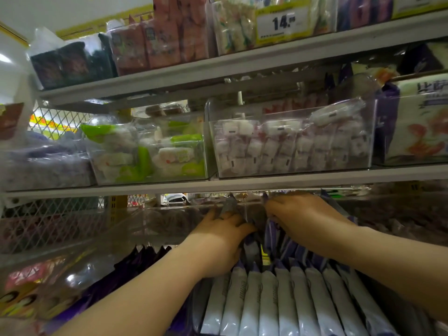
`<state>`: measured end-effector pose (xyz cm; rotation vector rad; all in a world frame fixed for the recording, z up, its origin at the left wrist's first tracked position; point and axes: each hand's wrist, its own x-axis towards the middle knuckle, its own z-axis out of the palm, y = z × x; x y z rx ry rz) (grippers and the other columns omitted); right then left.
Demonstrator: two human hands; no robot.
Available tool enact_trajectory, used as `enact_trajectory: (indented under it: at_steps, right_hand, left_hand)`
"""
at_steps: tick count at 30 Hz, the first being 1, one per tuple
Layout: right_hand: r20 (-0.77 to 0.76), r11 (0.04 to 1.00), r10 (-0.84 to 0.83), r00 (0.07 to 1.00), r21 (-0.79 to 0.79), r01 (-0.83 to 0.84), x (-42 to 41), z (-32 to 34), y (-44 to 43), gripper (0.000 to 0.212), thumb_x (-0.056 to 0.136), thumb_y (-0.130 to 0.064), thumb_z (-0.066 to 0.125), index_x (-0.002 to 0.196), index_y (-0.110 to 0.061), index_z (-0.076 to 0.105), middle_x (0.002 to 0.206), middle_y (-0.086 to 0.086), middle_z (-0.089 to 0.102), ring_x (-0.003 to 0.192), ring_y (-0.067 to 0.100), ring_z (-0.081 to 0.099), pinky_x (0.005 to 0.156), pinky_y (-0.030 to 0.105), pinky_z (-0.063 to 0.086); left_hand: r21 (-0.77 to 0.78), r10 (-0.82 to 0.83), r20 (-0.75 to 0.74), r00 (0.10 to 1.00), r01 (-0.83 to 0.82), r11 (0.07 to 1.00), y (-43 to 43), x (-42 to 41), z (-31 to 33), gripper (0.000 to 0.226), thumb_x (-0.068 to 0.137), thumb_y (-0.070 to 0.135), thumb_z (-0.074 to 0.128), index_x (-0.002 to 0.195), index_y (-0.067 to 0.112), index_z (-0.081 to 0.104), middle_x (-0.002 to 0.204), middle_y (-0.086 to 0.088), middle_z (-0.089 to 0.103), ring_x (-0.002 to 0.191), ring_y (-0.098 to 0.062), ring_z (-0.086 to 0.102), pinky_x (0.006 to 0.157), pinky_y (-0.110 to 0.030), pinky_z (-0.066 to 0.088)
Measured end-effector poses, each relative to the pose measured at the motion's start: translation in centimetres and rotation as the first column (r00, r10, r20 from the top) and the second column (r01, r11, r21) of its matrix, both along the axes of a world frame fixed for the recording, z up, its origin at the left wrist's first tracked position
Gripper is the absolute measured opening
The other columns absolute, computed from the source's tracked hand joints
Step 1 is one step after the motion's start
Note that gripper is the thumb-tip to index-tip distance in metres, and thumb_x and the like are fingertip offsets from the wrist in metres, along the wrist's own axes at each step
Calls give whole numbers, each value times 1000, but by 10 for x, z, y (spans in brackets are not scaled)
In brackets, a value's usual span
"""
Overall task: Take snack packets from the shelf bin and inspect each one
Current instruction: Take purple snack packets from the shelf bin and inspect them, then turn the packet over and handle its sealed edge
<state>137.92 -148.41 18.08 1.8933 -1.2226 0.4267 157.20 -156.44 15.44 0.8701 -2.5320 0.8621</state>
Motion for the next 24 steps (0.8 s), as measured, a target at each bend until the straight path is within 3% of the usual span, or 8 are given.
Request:
enact_trajectory:
  at_steps: [2,6,10,15,17,19,21,24]
  right_hand:
    - [82,999,21,996,-44,-18,-3,3,12,19,82,-5,68,90,-21,61,74,-7,55,59,15,52,54,23,32]
    - [231,992,107,967,-86,-89,-5,4,36,8,95,-16,54,99,-18,61,86,-6,60,73,18,60,65,36,52]
    - [311,982,180,933,-115,-151,4,-1,62,9,95,-14,53,96,-11,62,89,-1,62,76,18,59,69,39,52]
    - [353,958,268,896,-200,-207,15,-10,93,7,92,-6,57,89,-2,62,84,7,62,73,23,58,68,44,50]
    - [367,952,283,886,-216,-215,20,-19,104,6,91,-3,58,87,0,62,83,10,62,72,27,58,67,48,49]
    - [381,945,303,873,-241,-222,25,-30,116,4,89,-1,61,85,-1,61,81,9,61,69,27,57,65,48,49]
    - [414,931,336,846,-281,-233,30,-42,128,6,87,0,62,83,-4,60,78,3,58,66,21,54,63,42,49]
    - [463,913,373,804,-340,-227,37,-57,146,9,85,-1,64,83,-8,59,77,-3,54,61,10,47,61,25,44]
  left_hand:
    - [-55,-35,-24,999,34,998,5,2,-3,57,93,28,46,147,38,31,154,4,30,143,-20,24,119,-46,7]
    - [-99,-42,-26,999,39,994,19,8,-10,54,92,31,48,145,37,35,152,5,31,144,-21,20,120,-48,2]
    - [-108,-63,-52,997,57,993,36,16,-13,51,93,32,47,143,37,37,154,4,29,145,-20,21,120,-49,9]
    - [139,-83,-511,856,178,974,80,19,-22,20,96,35,50,106,28,66,104,6,65,96,-17,62,86,-34,49]
    - [423,75,-735,674,368,828,107,14,-31,28,98,40,48,89,19,64,82,3,69,72,-15,68,73,-39,56]
    - [632,300,-767,568,583,511,132,7,-40,31,100,47,42,98,19,55,85,-2,69,59,-15,70,57,-33,56]
    - [639,454,-743,491,723,264,156,7,-46,28,99,51,39,110,26,46,103,-6,67,63,-19,73,50,-26,54]
    - [477,550,-759,347,872,108,178,16,-57,27,97,49,47,115,28,47,122,-7,58,81,-25,75,66,-33,61]
